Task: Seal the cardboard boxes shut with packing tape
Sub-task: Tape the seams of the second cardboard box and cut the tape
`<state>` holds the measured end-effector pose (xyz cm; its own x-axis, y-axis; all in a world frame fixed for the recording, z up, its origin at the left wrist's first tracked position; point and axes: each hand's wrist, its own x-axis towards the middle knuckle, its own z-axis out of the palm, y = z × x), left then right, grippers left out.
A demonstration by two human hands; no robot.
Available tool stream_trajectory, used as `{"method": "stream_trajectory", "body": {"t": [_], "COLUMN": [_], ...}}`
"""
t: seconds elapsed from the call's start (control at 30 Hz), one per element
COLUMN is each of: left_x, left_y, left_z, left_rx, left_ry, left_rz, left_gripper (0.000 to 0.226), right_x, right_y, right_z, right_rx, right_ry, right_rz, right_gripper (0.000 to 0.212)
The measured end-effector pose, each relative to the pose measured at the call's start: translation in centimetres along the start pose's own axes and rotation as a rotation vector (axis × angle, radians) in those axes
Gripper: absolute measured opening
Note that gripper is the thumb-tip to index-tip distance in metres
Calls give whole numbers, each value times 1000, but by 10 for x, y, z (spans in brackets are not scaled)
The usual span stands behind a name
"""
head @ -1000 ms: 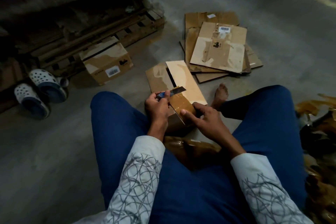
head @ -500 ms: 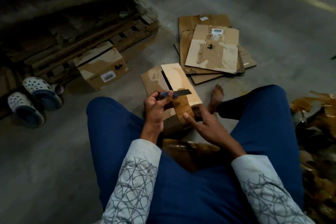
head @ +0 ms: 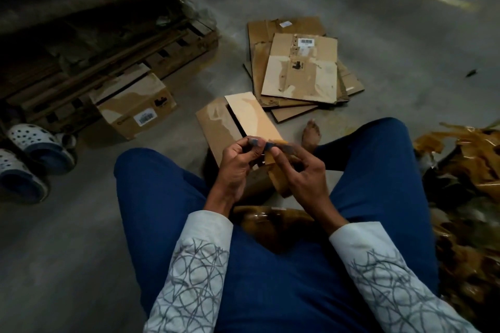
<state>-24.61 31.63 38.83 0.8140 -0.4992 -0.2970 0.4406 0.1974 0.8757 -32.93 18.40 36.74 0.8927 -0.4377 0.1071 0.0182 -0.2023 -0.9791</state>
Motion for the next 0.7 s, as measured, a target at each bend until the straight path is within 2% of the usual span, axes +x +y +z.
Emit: {"method": "stream_trajectory", "body": {"t": [0.07, 0.2, 0.23, 0.37, 0.47, 0.6, 0.7], "left_x": [0, -1, -3, -9, -8, -6, -3], "left_y": [0, -6, -7, -6, -7, -1, 0], "left_z": [3, 8, 7, 10, 9, 3, -1], "left_rx": [4, 373, 389, 234, 212, 45, -31], "left_ry": [29, 394, 389, 176, 167, 205, 225], "left_rz": [2, 83, 67, -137, -211, -303, -323], "left_gripper": [17, 30, 33, 48, 43, 8, 13], "right_x": [0, 3, 5, 7, 6, 5, 5], "right_y": [3, 17, 20, 26, 26, 26, 28], "right_z": [-1, -5, -7, -7, -3, 1, 7], "right_rx": [-91, -379, -438, -759, -955, -975, -897], "right_ry": [72, 178, 181, 106, 60, -18, -130], "right_rz": [-84, -324, -368, -578, -671, -691, -645], "right_gripper": [26, 29, 28, 27, 28, 35, 49]}}
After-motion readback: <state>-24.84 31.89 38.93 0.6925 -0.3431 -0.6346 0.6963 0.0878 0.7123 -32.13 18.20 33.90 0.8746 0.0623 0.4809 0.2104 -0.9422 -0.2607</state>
